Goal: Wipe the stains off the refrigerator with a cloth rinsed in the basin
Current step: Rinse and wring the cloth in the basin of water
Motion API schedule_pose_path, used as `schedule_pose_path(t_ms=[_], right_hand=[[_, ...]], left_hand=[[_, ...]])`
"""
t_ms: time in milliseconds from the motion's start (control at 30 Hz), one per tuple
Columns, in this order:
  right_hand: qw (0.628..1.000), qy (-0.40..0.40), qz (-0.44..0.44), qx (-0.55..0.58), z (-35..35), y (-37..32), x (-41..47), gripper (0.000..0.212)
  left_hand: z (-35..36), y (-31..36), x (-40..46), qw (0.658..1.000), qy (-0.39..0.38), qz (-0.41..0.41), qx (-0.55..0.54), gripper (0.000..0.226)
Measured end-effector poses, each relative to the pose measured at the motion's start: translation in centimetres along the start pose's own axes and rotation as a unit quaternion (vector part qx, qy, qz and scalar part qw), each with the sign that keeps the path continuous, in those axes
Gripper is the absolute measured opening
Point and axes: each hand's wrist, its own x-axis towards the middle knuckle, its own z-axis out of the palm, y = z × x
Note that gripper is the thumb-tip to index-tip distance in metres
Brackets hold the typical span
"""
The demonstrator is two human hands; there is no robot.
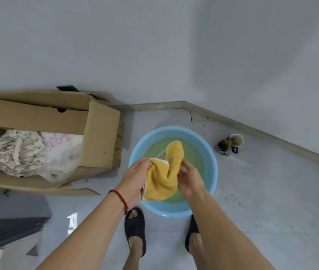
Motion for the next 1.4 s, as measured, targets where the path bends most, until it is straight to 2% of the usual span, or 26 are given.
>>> schedule_pose_path(t_ms=[67,133,200,300,333,400,433,467,500,600,667,700,733,800,833,867,900,933,967,1067,1100,1167,1233,1267,1300,1400], right_hand=[[0.998,0.038,-0.05,-0.013,-2.2,1.2,4.9,0.01],[0.981,0.106,-0.141,-0.081,-5.0,1.3,8.0,0.022],[0.94,0.147,-0.246,-0.184,-7.9,2.1,9.9,0.035],[0.825,0.19,-0.362,-0.389,-10.8,3.5,10.9,0.048],[0.768,0.201,-0.374,-0.479,-11.4,4.5,11.7,0.053],[0.639,0.217,-0.374,-0.636,-12.1,6.6,13.8,0.058],[0.605,0.212,-0.368,-0.674,-12.1,7.4,14.9,0.058],[0.595,0.205,-0.355,-0.691,-12.2,8.0,16.4,0.059],[0.605,0.201,-0.331,-0.696,-11.8,8.2,17.5,0.061],[0.673,0.241,-0.22,-0.663,-10.2,8.2,21.3,0.064],[0.685,0.267,-0.188,-0.651,-9.1,8.7,22.9,0.062],[0.701,0.255,-0.194,-0.637,-8.6,9.0,23.6,0.059],[0.737,0.225,-0.2,-0.605,-8.2,9.4,23.9,0.055],[0.834,0.171,-0.186,-0.491,-7.6,9.4,24.3,0.047],[0.866,0.158,-0.168,-0.444,-7.4,9.2,24.4,0.046],[0.869,0.159,-0.164,-0.439,-7.5,8.8,24.4,0.047],[0.846,0.161,-0.176,-0.477,-7.5,8.2,24.4,0.05],[0.805,0.157,-0.194,-0.538,-7.6,7.6,24.5,0.054],[0.752,0.15,-0.199,-0.61,-7.7,7.0,24.5,0.058],[0.551,0.132,-0.216,-0.796,-7.8,5.2,24.4,0.059],[0.508,0.131,-0.235,-0.818,-8.0,4.6,24.5,0.053],[0.472,0.176,-0.28,-0.817,-9.0,4.0,25.0,0.041],[0.501,0.247,-0.289,-0.777,-9.9,4.6,25.2,0.036],[0.541,0.26,-0.284,-0.748,-9.9,5.4,25.3,0.039],[0.595,0.252,-0.283,-0.709,-9.7,6.4,25.1,0.045],[0.812,0.192,-0.243,-0.495,-7.0,8.9,23.5,0.059]], left_hand=[[-0.2,-3.8,4.4,1.0,0.011,0.003,0.009,0.028],[-0.7,-7.2,8.1,1.0,0.015,0.0,0.025,0.029],[-1.0,-10.6,11.9,0.999,0.028,0.001,0.033,0.027],[-0.5,-14.8,17.1,0.994,0.051,0.015,0.098,0.021],[-0.1,-16.0,18.7,0.988,0.056,0.014,0.14,0.022],[1.3,-18.2,21.4,0.968,0.074,-0.013,0.241,0.041],[2.1,-18.8,22.1,0.951,0.086,-0.037,0.294,0.054],[3.1,-19.4,22.8,0.936,0.091,-0.059,0.336,0.063],[4.2,-19.6,23.0,0.925,0.086,-0.072,0.363,0.065],[6.7,-20.9,24.8,0.913,0.09,-0.102,0.384,0.06],[7.8,-22.1,25.5,0.927,0.126,-0.087,0.343,0.057],[8.4,-22.4,25.9,0.945,0.147,-0.073,0.285,0.05],[8.9,-22.5,26.0,0.962,0.158,-0.065,0.212,0.043],[9.7,-22.5,26.5,0.981,0.14,-0.055,0.121,0.037],[9.8,-22.3,26.6,0.985,0.123,-0.053,0.111,0.043],[9.7,-22.0,26.7,0.985,0.105,-0.053,0.123,0.049],[9.5,-21.7,26.8,0.984,0.088,-0.053,0.147,0.053],[9.4,-21.4,27.0,0.982,0.068,-0.056,0.169,0.052],[9.4,-21.1,27.0,0.979,0.05,-0.054,0.191,0.048],[8.5,-20.8,26.8,0.964,0.041,-0.007,0.263,0.033],[8.0,-21.1,26.6,0.961,0.065,0.01,0.268,0.035],[6.7,-21.7,25.8,0.957,0.125,0.014,0.261,0.047],[5.9,-22.5,25.7,0.956,0.163,-0.039,0.239,0.049],[6.0,-22.6,25.7,0.962,0.159,-0.083,0.204,0.05],[6.5,-22.6,25.6,0.969,0.148,-0.12,0.159,0.051],[8.6,-21.8,25.8,0.98,0.125,-0.147,0.052,0.059]])
